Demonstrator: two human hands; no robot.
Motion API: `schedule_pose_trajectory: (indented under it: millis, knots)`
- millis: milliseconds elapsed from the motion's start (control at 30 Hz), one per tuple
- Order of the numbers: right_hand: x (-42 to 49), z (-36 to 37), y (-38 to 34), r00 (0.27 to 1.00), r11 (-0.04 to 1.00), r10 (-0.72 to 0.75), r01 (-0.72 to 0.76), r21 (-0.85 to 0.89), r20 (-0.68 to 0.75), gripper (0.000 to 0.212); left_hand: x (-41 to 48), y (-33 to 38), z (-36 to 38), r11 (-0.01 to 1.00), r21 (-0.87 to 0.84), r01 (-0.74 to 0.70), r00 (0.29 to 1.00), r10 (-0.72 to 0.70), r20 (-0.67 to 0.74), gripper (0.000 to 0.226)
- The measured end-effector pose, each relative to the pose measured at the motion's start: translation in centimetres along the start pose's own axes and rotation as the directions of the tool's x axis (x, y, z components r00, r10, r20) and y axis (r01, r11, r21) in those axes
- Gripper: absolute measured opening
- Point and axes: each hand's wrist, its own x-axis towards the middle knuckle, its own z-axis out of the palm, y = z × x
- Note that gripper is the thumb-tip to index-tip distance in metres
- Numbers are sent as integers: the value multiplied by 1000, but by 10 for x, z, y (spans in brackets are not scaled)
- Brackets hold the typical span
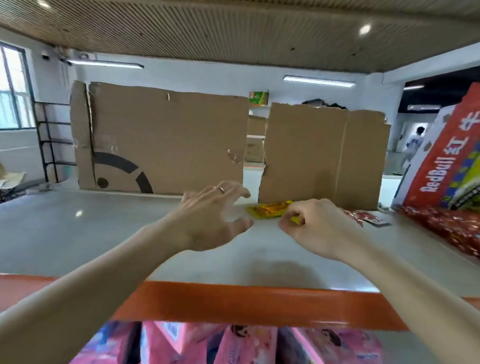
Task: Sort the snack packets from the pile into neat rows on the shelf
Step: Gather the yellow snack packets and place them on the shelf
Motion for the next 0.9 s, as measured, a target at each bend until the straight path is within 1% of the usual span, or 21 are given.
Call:
schedule_pose_trajectory:
  millis: [100, 167, 233, 300, 367, 400, 467, 533, 600, 667, 700, 767, 833, 900]
  knots:
    - [27, -2, -2, 985, 995, 62, -48, -92, 158, 24, 34, -4, 1, 998, -8, 60, 989, -59, 135, 50]
    - [44, -3, -2, 969, 987, 98, -65, -148, 227, 28, 61, -7, 4, 993, -66, 98, 975, -82, 208, 47]
    - [58, -1, 0, 965, 983, 121, -84, -163, 234, 34, 86, -8, 10, 980, -138, 143, 966, -108, 234, 42]
    - [68, 6, 8, 966, 981, 146, -114, -155, 215, 39, 105, -7, 21, 961, -201, 191, 966, -148, 210, 42]
    - [70, 16, 18, 963, 984, 148, -119, -136, 226, 34, 117, -7, 39, 949, -237, 208, 968, -166, 187, 46]
    - [67, 20, 22, 960, 985, 137, -106, -135, 244, 33, 120, -7, 47, 950, -235, 204, 967, -158, 200, 43]
    - [63, 21, 29, 959, 987, 91, -51, -153, 268, 35, 124, -5, 54, 965, -199, 168, 956, -110, 274, 37]
    - [62, 17, 32, 958, 990, 62, -23, -143, 280, 37, 122, 0, 51, 952, -270, 141, 950, -54, 307, 37]
    - [63, 17, 31, 965, 990, 67, -32, -139, 255, 37, 123, 0, 50, 934, -333, 127, 963, -36, 266, 35]
    - [66, 21, 31, 973, 986, 62, -25, -163, 224, 33, 123, 0, 51, 955, -275, 110, 968, -40, 248, 37]
    - [67, 24, 30, 973, 988, 64, -30, -153, 221, 32, 123, -2, 53, 964, -245, 103, 967, -39, 253, 37]
    - [68, 26, 30, 975, 993, 81, -61, -103, 207, 36, 122, -4, 56, 966, -246, 80, 970, -19, 242, 34]
    - [69, 26, 33, 977, 994, 106, -102, -30, 184, 39, 122, -8, 56, 952, -296, 79, 983, -24, 184, 26]
    - [69, 27, 34, 977, 985, 151, -162, 65, 153, 39, 123, -15, 56, 912, -398, 100, 992, -61, 109, 17]
